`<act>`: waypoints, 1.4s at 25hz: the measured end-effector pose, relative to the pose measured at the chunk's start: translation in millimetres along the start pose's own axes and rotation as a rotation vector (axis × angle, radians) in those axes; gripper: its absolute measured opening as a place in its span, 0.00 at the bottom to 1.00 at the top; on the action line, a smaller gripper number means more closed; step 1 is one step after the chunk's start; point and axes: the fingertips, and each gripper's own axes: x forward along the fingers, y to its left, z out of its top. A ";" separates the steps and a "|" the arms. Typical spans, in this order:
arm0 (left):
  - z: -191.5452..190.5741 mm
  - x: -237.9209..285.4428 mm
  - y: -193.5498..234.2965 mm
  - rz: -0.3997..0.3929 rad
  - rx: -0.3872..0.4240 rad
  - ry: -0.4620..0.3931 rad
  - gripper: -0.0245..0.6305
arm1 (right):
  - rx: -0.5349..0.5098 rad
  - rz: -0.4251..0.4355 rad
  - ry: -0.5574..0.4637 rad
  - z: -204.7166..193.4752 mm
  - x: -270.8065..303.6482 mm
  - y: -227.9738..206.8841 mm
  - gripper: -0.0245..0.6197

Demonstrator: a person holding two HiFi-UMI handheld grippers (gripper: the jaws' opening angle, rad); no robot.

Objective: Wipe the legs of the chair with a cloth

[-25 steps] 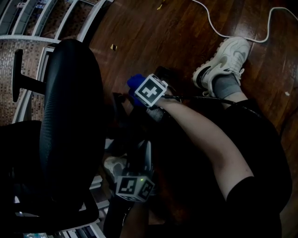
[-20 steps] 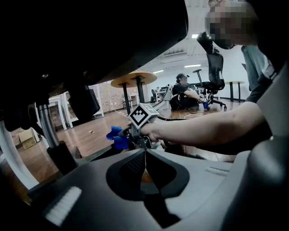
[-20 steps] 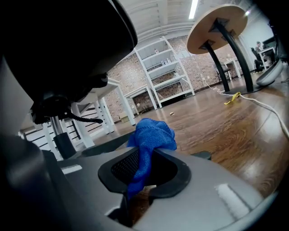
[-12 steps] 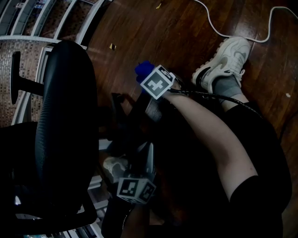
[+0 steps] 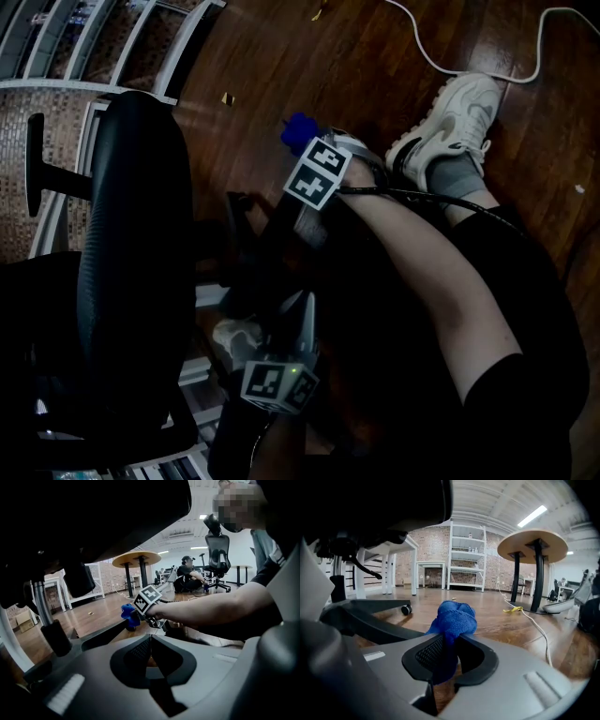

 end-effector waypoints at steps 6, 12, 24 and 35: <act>4.2 -8.1 -8.7 -0.015 0.011 -0.012 0.04 | 0.003 -0.142 0.038 -16.1 -9.4 -32.3 0.17; 10.0 -30.7 -8.6 0.008 -0.060 -0.097 0.04 | 0.108 -0.095 -0.106 -2.1 -61.4 -27.0 0.17; 20.1 -106.3 -43.8 0.003 -0.107 -0.340 0.04 | -0.055 -0.130 -0.161 3.1 -242.5 9.1 0.17; 1.4 -181.5 0.9 0.088 -0.131 -0.445 0.04 | -0.085 -0.102 -0.322 -5.7 -350.0 112.4 0.17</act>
